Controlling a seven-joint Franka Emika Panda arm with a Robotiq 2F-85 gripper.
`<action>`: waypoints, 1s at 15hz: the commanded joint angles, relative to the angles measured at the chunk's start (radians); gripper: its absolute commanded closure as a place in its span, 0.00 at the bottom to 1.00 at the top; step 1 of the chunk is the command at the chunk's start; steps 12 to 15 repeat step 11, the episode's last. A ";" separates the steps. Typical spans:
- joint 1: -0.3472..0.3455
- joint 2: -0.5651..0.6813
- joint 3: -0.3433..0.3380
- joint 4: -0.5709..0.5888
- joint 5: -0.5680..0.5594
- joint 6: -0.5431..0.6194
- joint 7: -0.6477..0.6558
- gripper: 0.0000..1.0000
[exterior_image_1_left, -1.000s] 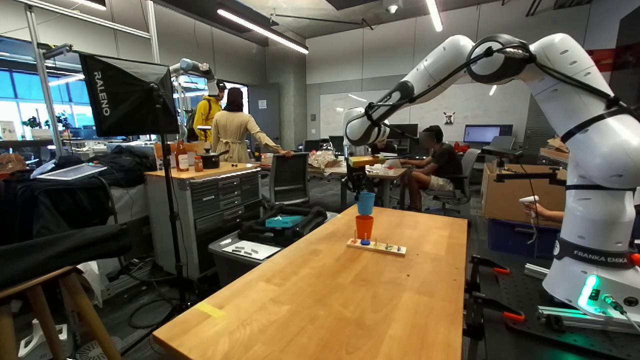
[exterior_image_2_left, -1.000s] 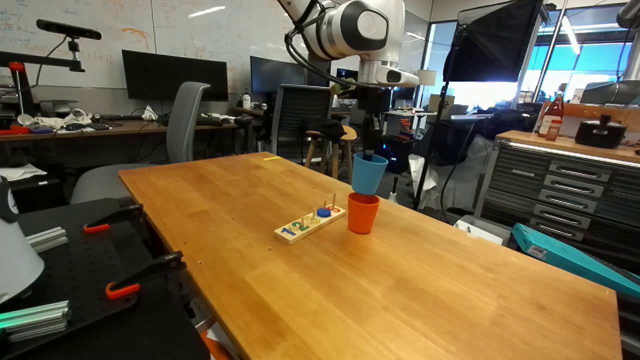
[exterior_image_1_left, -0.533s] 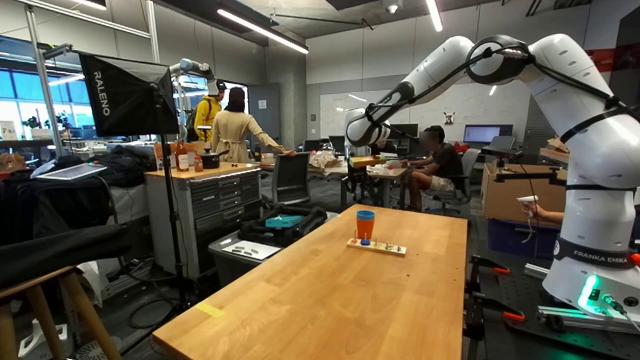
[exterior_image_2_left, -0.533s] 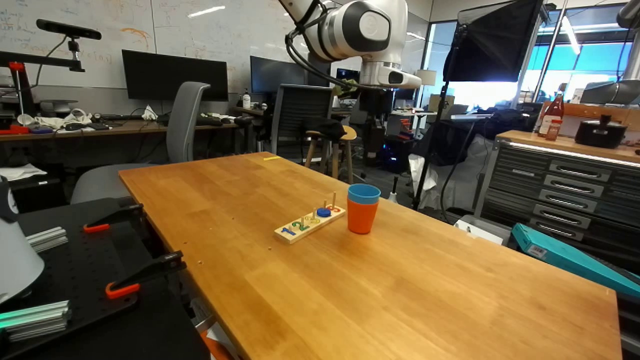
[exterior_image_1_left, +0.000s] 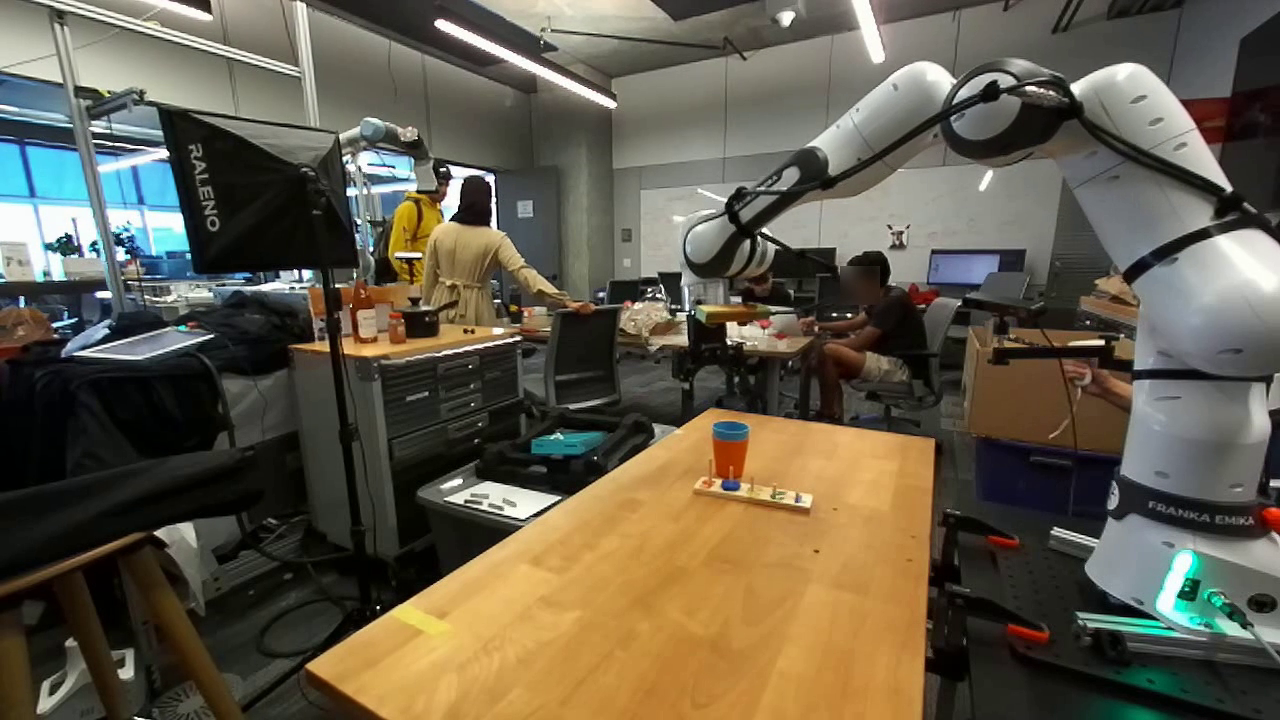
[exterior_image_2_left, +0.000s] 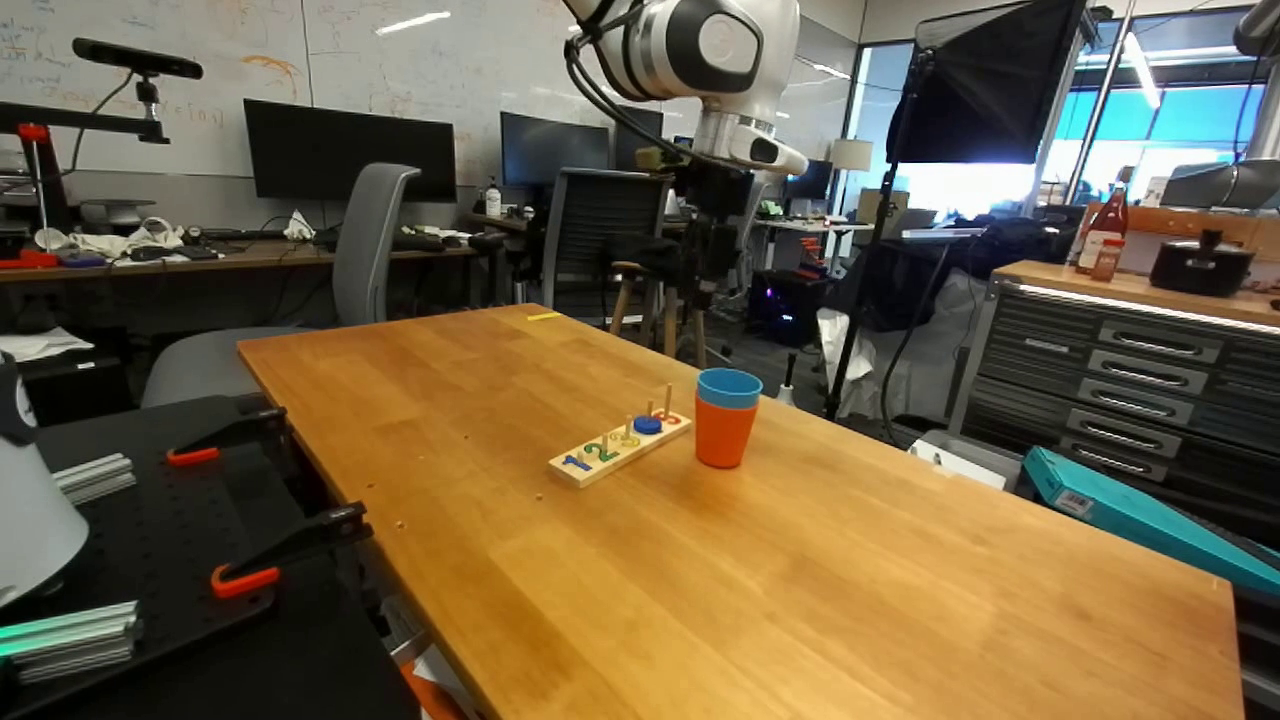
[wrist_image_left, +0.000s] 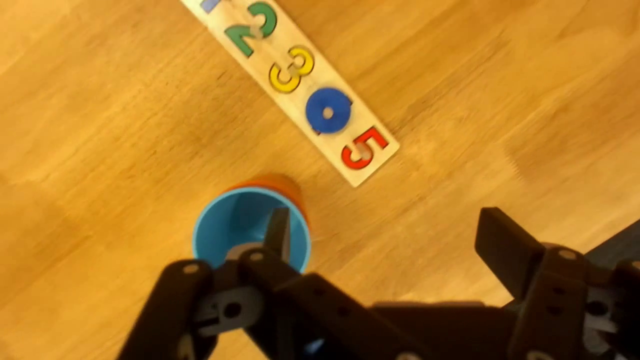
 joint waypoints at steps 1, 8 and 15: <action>-0.004 -0.103 0.056 0.007 0.042 -0.175 -0.137 0.00; 0.019 -0.182 0.086 0.070 0.017 -0.363 -0.238 0.00; 0.018 -0.188 0.087 0.070 0.017 -0.373 -0.254 0.00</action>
